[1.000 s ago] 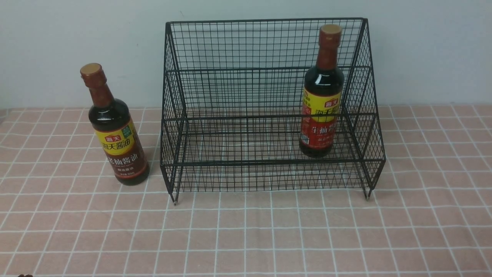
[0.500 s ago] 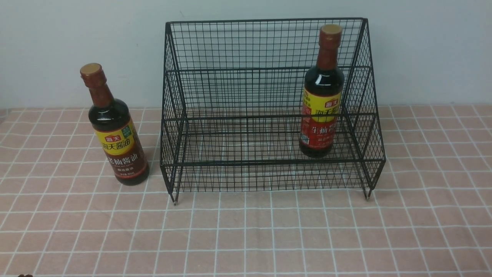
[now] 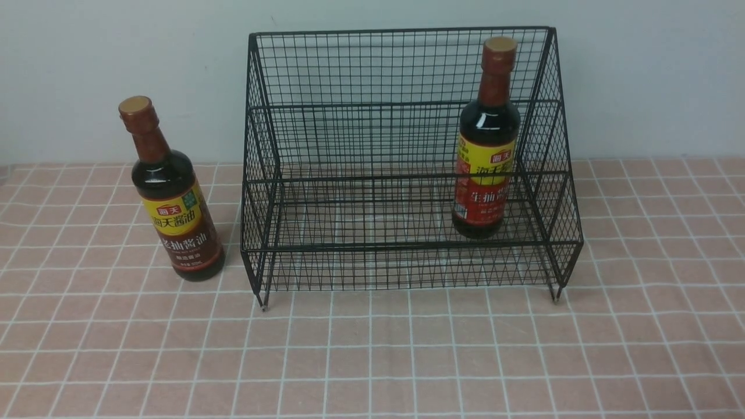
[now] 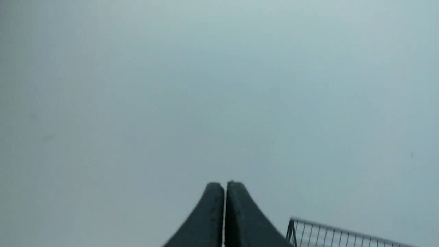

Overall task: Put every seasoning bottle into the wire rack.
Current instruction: Use the left arm to grab the condiment bottle closest to it, then use the left arm to put the condiment bottle back on the shelf

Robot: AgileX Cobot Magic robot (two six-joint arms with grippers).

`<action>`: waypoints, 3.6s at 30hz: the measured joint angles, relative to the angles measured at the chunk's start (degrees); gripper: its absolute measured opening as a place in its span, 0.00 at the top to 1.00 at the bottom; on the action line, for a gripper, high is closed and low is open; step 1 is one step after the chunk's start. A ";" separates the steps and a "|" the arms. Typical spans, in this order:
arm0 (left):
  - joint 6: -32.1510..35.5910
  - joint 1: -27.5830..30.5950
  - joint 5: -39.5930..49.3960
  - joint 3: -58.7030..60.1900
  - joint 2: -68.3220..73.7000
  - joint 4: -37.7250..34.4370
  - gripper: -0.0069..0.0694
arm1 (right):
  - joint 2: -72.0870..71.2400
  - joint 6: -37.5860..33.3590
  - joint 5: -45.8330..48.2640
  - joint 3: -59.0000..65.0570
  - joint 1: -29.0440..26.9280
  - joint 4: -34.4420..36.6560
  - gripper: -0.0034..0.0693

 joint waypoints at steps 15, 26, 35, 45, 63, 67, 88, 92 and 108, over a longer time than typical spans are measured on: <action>-19.67 0.00 2.18 -28.52 48.52 27.26 0.79 | 0.00 -0.05 0.00 0.00 0.00 0.00 0.97; -20.15 0.00 2.45 -38.71 65.81 27.70 0.25 | 0.00 -0.05 0.00 0.00 0.00 0.00 0.97; -20.10 0.00 2.07 -43.49 77.54 27.70 0.13 | 0.00 -0.05 0.00 0.00 0.00 0.00 0.97; -19.74 0.00 -3.96 -45.85 88.31 27.70 0.34 | 0.00 -0.05 0.00 0.00 0.00 0.00 0.97; -21.24 0.00 4.27 -59.32 72.88 39.72 0.57 | 0.00 -0.05 0.06 0.00 0.00 0.00 0.97; -26.20 0.00 4.00 -67.03 72.99 43.45 0.57 | 0.00 -0.05 0.06 0.00 0.00 0.00 0.97; -40.67 -13.17 9.86 -100.34 102.97 56.01 0.57 | 0.00 -0.05 0.06 0.00 0.00 0.00 0.97; -40.73 -13.66 13.12 -100.75 106.01 56.01 0.57 | 0.00 0.48 0.06 0.00 0.00 0.00 0.97; -47.87 -18.41 32.53 -98.45 107.78 62.97 0.57 | 0.00 0.48 0.06 0.00 -0.02 0.00 0.97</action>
